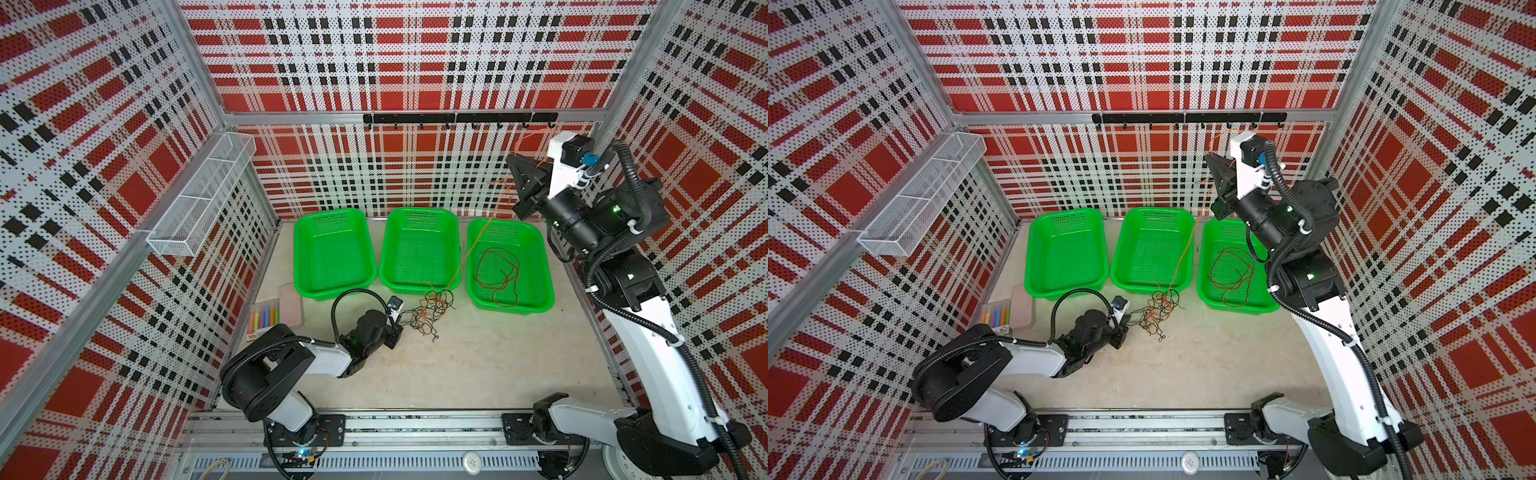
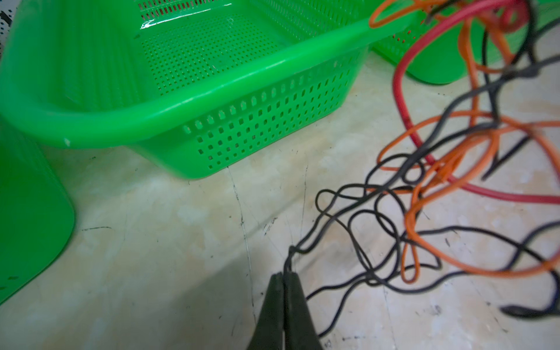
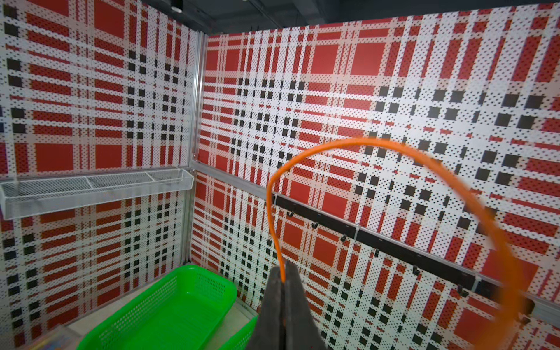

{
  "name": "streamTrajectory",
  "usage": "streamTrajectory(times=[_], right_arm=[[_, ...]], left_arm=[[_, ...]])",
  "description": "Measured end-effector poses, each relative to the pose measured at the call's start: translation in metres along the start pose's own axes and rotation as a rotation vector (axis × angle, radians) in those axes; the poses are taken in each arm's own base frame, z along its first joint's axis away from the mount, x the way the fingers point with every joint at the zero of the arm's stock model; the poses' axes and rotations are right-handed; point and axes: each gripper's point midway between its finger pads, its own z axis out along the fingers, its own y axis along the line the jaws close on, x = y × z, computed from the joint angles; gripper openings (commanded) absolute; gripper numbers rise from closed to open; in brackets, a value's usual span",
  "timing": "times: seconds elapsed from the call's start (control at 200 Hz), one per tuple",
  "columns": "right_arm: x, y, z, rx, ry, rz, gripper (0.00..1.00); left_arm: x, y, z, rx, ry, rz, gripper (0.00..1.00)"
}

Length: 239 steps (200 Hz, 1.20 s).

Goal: Untangle and sort cables by color
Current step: Untie the cable.

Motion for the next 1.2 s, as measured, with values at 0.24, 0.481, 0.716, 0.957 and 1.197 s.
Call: streamTrajectory(times=[0.24,0.481,0.716,0.957,1.197], right_arm=[[0.036,0.018,0.007,-0.109,0.092,0.030,0.00],[0.105,0.040,0.009,-0.227,0.214,0.118,0.00],[0.163,0.058,0.002,-0.299,0.305,0.201,0.00],[0.156,0.069,-0.006,-0.348,0.257,0.216,0.00],[0.139,0.073,-0.011,-0.366,0.211,0.211,0.00]], left_arm=[[-0.007,-0.007,-0.004,-0.011,-0.020,0.038,0.40],[-0.065,-0.034,-0.034,-0.001,-0.215,0.167,0.68],[-0.130,-0.059,-0.064,0.039,-0.416,0.260,0.89],[-0.200,-0.089,-0.071,0.141,-0.590,0.263,0.87],[-0.213,-0.119,-0.038,0.270,-0.600,0.225,0.76]])
